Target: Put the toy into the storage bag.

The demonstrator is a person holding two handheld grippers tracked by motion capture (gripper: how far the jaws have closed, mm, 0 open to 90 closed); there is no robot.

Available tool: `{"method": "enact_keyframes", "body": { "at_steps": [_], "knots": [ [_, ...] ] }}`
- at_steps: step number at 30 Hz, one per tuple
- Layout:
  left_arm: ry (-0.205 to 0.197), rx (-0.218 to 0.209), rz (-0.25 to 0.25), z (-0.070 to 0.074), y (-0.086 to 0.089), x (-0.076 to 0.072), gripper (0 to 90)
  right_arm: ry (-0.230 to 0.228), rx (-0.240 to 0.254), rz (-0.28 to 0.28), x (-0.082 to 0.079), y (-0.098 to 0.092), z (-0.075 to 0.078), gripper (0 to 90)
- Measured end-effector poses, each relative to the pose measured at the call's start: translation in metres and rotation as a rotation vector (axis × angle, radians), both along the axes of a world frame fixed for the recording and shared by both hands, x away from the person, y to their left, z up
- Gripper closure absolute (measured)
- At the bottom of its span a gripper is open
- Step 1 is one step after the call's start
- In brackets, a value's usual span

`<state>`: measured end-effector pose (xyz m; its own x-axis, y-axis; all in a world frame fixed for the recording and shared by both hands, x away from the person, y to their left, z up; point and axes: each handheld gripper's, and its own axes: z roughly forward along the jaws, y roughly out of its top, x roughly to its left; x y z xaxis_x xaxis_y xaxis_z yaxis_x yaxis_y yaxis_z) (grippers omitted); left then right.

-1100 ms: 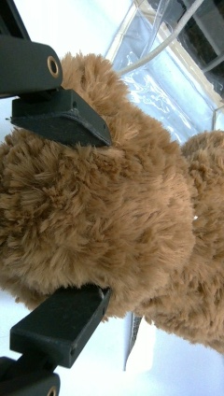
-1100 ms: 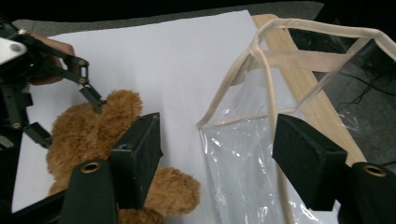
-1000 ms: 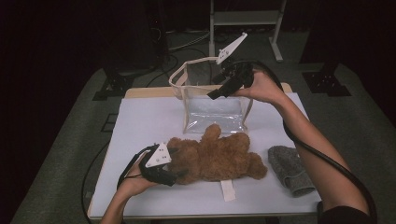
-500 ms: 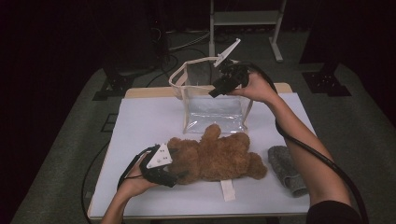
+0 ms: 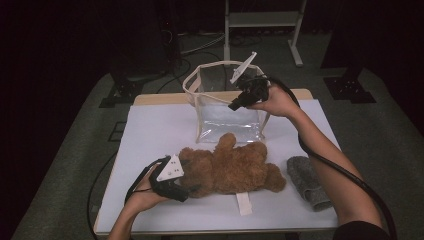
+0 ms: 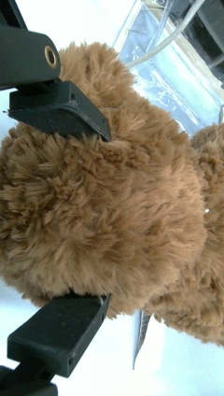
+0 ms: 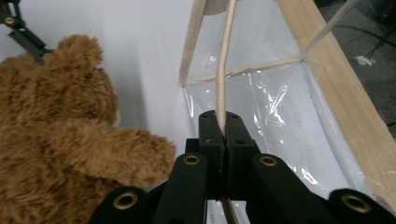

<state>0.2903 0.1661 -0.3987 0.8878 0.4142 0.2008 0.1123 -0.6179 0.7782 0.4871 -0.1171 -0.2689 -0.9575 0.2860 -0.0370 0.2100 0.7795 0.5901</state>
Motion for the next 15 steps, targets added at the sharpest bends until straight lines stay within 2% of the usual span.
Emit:
{"method": "enact_keyframes", "body": {
  "at_steps": [13, 15],
  "knots": [
    [0.004, -0.001, 0.002, 0.000, 0.000, -0.002, 17.7, 0.021, 0.010, 0.072, -0.033, -0.008, 0.002, 87.3],
    [0.003, 0.000, 0.004, 0.000, 0.000, -0.002, 17.7, 0.020, 0.008, 0.069, -0.036, -0.009, 0.001, 87.2]
  ]
}}
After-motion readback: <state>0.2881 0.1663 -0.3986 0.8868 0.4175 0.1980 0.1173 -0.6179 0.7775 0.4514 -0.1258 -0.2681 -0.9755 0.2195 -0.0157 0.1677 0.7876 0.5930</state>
